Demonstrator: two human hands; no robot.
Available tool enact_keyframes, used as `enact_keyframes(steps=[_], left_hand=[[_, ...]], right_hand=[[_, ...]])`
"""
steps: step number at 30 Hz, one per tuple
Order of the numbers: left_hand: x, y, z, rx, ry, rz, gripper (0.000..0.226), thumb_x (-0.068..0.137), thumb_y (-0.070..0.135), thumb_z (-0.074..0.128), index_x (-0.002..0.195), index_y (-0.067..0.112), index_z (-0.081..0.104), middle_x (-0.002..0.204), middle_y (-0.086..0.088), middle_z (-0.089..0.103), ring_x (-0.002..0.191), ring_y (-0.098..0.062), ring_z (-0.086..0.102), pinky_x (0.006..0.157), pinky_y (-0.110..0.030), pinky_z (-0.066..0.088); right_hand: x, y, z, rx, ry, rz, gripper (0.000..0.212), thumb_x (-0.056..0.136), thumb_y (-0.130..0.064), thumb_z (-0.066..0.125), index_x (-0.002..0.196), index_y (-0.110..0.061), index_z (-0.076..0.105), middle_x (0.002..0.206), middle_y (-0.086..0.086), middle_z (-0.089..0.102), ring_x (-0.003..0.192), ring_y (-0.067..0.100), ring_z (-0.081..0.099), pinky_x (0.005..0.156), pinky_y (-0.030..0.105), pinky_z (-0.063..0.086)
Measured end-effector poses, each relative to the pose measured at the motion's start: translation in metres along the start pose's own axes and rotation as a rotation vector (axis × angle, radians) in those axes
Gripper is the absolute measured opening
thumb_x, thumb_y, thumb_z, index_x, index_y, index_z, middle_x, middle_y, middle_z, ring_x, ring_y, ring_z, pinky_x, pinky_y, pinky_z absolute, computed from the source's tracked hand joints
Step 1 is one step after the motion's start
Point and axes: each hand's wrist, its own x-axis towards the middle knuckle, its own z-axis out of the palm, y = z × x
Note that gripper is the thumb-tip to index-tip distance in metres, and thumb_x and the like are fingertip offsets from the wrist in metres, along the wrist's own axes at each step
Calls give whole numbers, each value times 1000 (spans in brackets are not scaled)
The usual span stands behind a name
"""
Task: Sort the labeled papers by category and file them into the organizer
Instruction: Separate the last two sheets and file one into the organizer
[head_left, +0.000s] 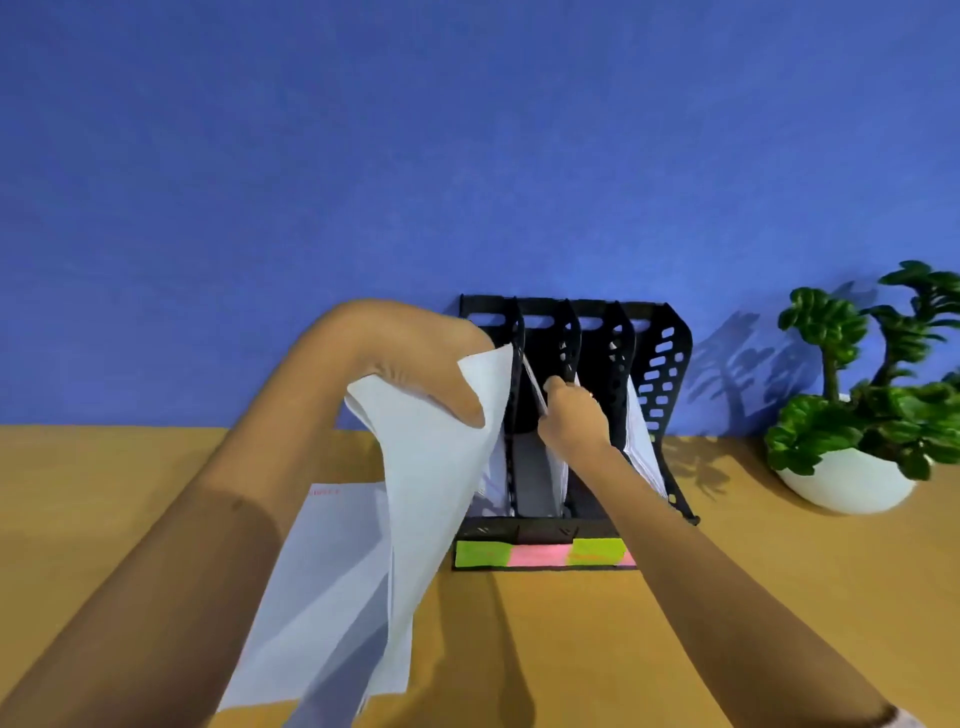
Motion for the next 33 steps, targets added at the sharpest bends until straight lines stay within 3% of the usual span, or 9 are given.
enact_keyframes(steps=[4,6,9,13,19,22,24,28,33], left_hand=[[12,23,-5,-149,143,65,26,80,36,70,103,33,58,95,13,68,79,-4,67,61,-21,52],[24,30,-6,-218,210,61,30,80,36,70,106,35,56,97,15,67,81,-5,67,63,-25,53],[52,37,-1,-291,322,35,44,80,38,68,120,34,50,107,9,65,93,-14,66,81,-37,56],[94,36,10,-410,482,36,52,83,34,65,130,28,44,123,5,57,107,-19,58,92,-42,51],[154,26,45,-619,616,22,53,88,24,62,136,20,40,134,-3,52,120,-24,50,99,-42,44],[177,22,68,-536,631,-58,54,89,21,60,137,18,38,132,-8,52,117,-28,51,90,-37,45],[190,21,83,-496,609,-116,48,88,18,59,132,11,42,124,-14,56,111,-32,54,83,-35,46],[209,23,112,-314,587,-235,22,91,18,53,105,1,50,105,-22,61,98,-38,58,74,-39,46],[222,23,132,-291,688,-314,23,96,15,39,81,3,51,95,-25,63,84,-38,57,61,-34,33]], right_hand=[[0,18,-11,46,21,22,24,80,8,50,101,0,54,80,15,57,66,32,51,45,29,30],[0,25,-17,85,25,24,27,80,7,51,106,0,54,85,17,60,69,32,55,49,31,36],[-2,36,-25,145,23,26,30,82,4,53,111,1,54,99,21,63,87,38,62,60,33,42],[-8,44,-35,192,21,18,32,81,5,50,113,1,52,100,21,63,88,37,61,63,36,47],[-10,50,-41,192,33,-25,26,82,5,49,108,2,51,92,21,61,77,32,54,56,30,34],[-10,52,-40,211,60,-37,22,83,4,50,104,2,53,79,15,52,69,29,49,45,27,24],[-10,50,-38,224,76,-41,21,81,6,48,101,3,53,75,15,53,66,31,51,43,27,26],[-13,42,-32,287,88,-49,25,80,6,47,104,5,55,85,23,63,76,39,61,58,41,49],[-15,32,-20,306,63,-78,15,87,-6,50,96,2,58,89,21,65,80,39,61,61,39,47]])
